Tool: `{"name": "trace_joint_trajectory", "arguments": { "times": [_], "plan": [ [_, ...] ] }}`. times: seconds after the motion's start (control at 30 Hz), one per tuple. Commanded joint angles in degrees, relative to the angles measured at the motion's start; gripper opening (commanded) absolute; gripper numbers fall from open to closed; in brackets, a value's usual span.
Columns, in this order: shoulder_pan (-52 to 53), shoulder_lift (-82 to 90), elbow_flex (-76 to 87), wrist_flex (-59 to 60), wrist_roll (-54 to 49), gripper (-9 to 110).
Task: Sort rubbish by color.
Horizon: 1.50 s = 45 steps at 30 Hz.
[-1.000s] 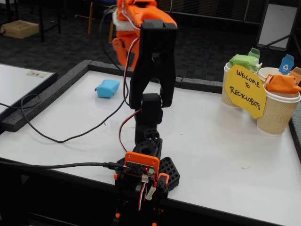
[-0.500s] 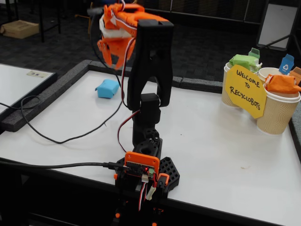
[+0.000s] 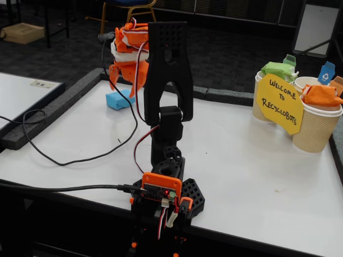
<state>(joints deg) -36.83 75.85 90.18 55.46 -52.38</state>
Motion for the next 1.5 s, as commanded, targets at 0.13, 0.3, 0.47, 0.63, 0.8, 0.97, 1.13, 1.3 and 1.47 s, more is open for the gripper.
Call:
{"name": "trace_joint_trajectory", "arguments": {
  "times": [0.13, 0.3, 0.47, 0.63, 0.8, 0.97, 1.13, 1.3, 1.47],
  "plan": [
    [-0.7, 0.97, -8.79, -1.67, 1.14, 22],
    [-1.05, 0.26, -7.47, -1.41, 0.7, 23],
    [-1.23, 0.18, -6.33, -1.14, 0.7, 24],
    [-1.32, -1.05, -4.83, -1.76, 0.53, 25],
    [-1.49, -4.04, -4.39, -3.6, 0.44, 25],
    [-1.49, -8.44, -5.45, -6.33, 0.44, 24],
    [-1.49, -12.22, -8.44, -9.32, 0.88, 7],
    [-1.49, -12.92, -10.46, -9.76, 1.05, 0],
    [-1.41, -12.92, -11.16, -9.23, 1.05, 0]
  ]
}}
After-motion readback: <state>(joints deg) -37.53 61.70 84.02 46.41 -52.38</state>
